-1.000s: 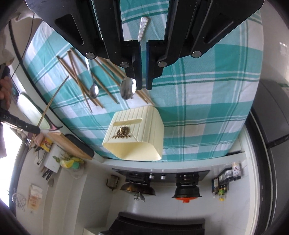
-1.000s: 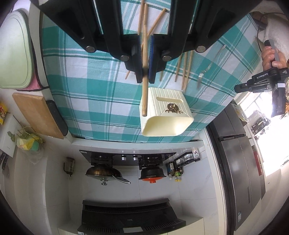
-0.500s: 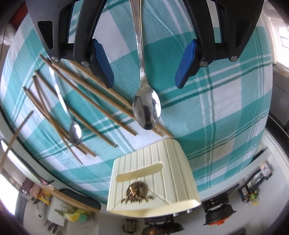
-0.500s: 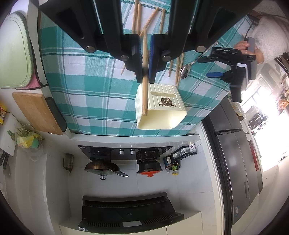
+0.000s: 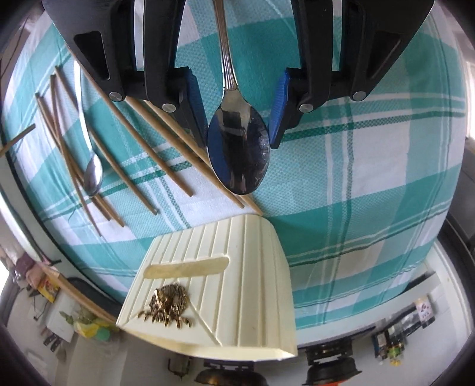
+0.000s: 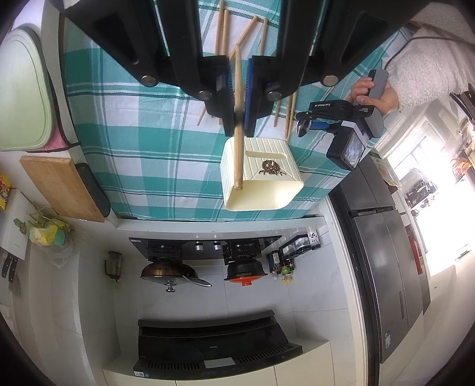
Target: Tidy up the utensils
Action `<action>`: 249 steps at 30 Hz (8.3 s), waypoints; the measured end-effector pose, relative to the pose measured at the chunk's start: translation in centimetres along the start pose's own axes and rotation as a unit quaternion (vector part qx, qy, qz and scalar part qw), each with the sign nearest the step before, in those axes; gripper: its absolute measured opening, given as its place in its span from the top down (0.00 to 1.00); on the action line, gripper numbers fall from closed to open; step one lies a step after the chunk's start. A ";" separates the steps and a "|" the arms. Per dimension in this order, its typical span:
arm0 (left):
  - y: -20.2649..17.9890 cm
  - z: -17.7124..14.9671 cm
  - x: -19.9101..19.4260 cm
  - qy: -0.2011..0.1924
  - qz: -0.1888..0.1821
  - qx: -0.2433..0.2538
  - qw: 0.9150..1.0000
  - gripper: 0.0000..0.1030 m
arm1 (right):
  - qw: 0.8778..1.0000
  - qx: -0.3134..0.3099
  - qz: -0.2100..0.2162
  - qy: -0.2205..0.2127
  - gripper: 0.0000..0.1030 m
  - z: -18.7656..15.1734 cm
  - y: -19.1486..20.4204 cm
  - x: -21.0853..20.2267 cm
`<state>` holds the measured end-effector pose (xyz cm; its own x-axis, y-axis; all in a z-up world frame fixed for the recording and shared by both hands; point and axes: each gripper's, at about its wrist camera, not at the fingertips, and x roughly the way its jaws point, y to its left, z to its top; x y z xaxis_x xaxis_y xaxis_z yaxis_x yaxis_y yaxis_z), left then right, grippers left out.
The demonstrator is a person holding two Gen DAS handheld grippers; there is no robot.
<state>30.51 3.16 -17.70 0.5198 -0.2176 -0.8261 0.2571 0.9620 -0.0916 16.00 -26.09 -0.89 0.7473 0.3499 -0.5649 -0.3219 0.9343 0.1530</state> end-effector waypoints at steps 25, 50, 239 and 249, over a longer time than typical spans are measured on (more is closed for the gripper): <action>4.8 10.1 -19.9 -0.214 -0.053 -0.049 0.974 0.60 | 0.998 -0.027 0.026 -0.051 0.93 11.8 3.1 4.2; 4.4 19.6 0.6 -0.075 -0.010 -0.084 0.994 0.60 | 0.992 0.028 0.029 0.121 0.92 14.2 -0.7 28.7; 0.5 -10.4 -2.2 -0.011 0.126 -0.101 0.987 0.01 | 0.971 0.063 -0.189 0.135 0.37 -16.4 -7.9 9.0; 3.5 -8.6 -4.2 0.018 0.040 -0.090 0.995 0.01 | 0.970 0.043 -0.144 0.192 0.37 -15.7 -8.6 8.9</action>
<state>22.21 8.84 -19.34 0.5031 -0.1363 -0.8534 0.0646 0.9907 -0.1201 16.33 -32.09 -19.97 0.5215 0.0388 -0.8523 -0.0708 0.9975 0.0021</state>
